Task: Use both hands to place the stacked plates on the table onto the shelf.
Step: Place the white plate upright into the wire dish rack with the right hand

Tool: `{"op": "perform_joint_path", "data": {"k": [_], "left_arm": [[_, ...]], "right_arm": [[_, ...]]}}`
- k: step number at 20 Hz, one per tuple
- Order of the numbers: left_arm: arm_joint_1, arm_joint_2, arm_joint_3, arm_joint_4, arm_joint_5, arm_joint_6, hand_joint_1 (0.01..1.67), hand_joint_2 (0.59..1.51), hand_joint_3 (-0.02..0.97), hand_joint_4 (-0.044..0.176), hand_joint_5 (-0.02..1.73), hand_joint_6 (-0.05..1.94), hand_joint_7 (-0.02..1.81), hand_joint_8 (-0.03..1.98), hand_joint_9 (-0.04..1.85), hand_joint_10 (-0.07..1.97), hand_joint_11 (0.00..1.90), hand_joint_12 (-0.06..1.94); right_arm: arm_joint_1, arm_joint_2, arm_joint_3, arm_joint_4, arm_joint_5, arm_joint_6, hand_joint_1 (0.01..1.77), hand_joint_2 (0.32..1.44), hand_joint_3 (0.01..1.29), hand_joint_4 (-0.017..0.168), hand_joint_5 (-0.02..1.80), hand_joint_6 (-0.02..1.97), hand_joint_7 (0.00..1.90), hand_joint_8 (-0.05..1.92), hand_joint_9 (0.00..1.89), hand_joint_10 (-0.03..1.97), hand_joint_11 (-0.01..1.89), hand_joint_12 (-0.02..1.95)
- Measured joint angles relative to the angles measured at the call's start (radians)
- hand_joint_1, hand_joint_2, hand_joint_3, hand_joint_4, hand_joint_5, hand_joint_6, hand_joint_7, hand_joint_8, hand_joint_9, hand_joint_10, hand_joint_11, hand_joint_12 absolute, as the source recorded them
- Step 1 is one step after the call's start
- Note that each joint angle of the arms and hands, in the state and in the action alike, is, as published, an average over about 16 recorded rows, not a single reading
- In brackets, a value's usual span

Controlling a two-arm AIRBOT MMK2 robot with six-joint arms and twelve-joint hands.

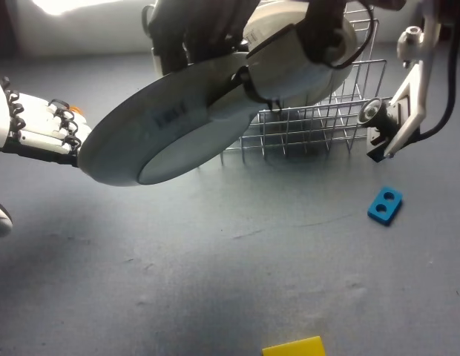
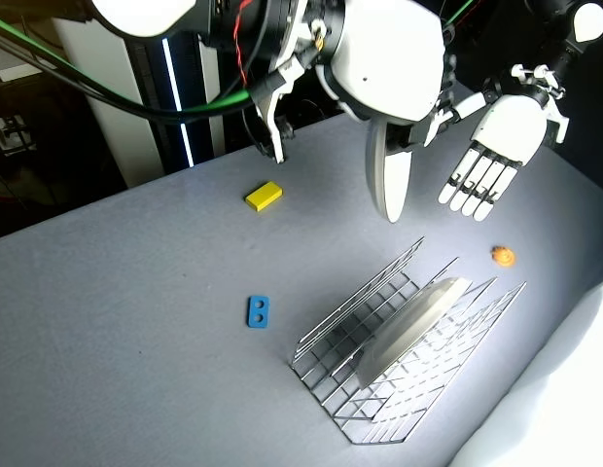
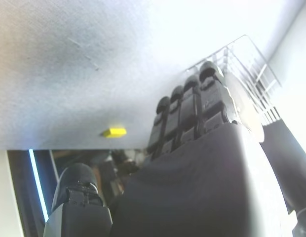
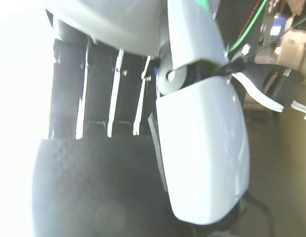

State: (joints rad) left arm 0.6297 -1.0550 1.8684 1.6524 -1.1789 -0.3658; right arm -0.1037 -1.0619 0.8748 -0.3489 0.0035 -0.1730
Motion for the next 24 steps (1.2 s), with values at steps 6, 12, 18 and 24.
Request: {"op": "perform_joint_path", "data": {"k": [6, 12, 18, 24], "left_arm": [[0.004, 0.000, -0.001, 0.002, 0.003, 0.001, 0.02, 1.091, 0.013, -0.002, 0.02, 0.01, 0.02, -0.01, 0.02, -0.05, 0.02, 0.02], [0.005, 0.000, -0.002, 0.004, 0.004, 0.001, 0.02, 1.094, 0.013, -0.002, 0.02, 0.01, 0.02, -0.01, 0.01, -0.05, 0.02, 0.02], [0.005, -0.001, -0.002, 0.005, 0.004, 0.001, 0.02, 1.096, 0.013, -0.002, 0.02, 0.01, 0.02, -0.01, 0.01, -0.05, 0.02, 0.01], [0.005, -0.002, -0.002, 0.008, 0.004, 0.001, 0.02, 1.098, 0.012, -0.002, 0.02, 0.01, 0.02, -0.01, 0.01, -0.05, 0.02, 0.01]], "right_arm": [[0.035, 0.023, 0.046, -0.001, -0.023, 0.104, 1.39, 0.96, 0.01, -0.008, 0.97, 0.81, 1.22, 0.49, 1.14, 0.83, 0.98, 0.96], [0.039, 0.035, 0.116, -0.002, -0.034, 0.176, 1.39, 0.96, 0.01, -0.008, 0.97, 0.80, 1.23, 0.48, 1.14, 0.83, 0.98, 0.96], [0.012, 0.014, 0.203, -0.002, -0.029, 0.205, 1.39, 0.96, 0.01, -0.008, 0.97, 0.80, 1.22, 0.48, 1.14, 0.82, 0.98, 0.95], [-0.032, -0.039, 0.293, 0.002, -0.018, 0.205, 1.38, 0.96, 0.01, -0.008, 0.96, 0.80, 1.22, 0.47, 1.15, 0.83, 0.99, 0.97]]}}
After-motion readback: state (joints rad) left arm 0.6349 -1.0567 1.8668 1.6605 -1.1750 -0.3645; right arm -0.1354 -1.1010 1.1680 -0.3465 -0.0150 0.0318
